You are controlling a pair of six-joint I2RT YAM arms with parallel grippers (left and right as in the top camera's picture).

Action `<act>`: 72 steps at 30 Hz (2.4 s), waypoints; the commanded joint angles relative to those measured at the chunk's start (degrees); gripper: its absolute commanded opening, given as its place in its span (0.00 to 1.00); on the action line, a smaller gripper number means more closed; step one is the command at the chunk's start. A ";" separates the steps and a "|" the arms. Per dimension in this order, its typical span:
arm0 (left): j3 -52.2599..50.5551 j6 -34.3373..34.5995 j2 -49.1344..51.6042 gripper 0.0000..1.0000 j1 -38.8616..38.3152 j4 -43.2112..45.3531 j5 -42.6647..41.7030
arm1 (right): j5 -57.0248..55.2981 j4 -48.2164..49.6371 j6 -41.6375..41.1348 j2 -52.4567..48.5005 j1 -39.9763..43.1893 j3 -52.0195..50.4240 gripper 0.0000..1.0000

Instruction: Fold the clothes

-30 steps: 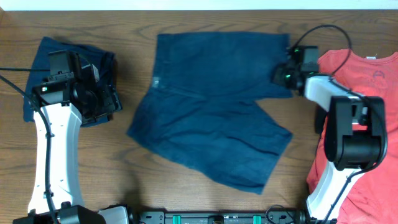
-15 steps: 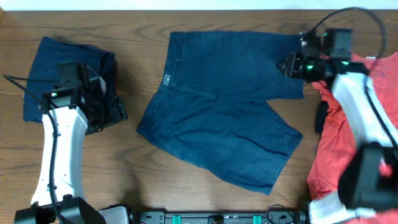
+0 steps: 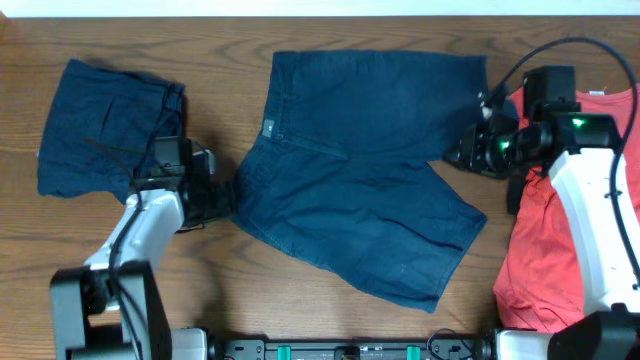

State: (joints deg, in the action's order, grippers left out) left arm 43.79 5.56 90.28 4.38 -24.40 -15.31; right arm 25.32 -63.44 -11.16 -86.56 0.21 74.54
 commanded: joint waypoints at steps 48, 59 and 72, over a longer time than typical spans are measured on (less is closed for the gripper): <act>1.14 2.21 -1.36 0.06 -1.18 -6.43 -0.55 | -6.45 2.62 -27.63 -0.98 -16.76 -42.03 0.56; 1.25 2.21 -9.84 0.07 -1.18 -9.25 -0.55 | -7.82 1.55 -26.60 0.13 -16.72 -38.62 0.02; 1.25 2.19 -18.56 0.07 -1.18 -17.14 2.93 | -14.49 -12.26 -20.90 10.36 -15.30 -15.08 0.01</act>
State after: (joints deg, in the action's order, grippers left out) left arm 45.39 7.51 73.43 3.22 -40.45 -14.55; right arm 13.85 -74.22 -34.00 -78.35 -15.92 54.63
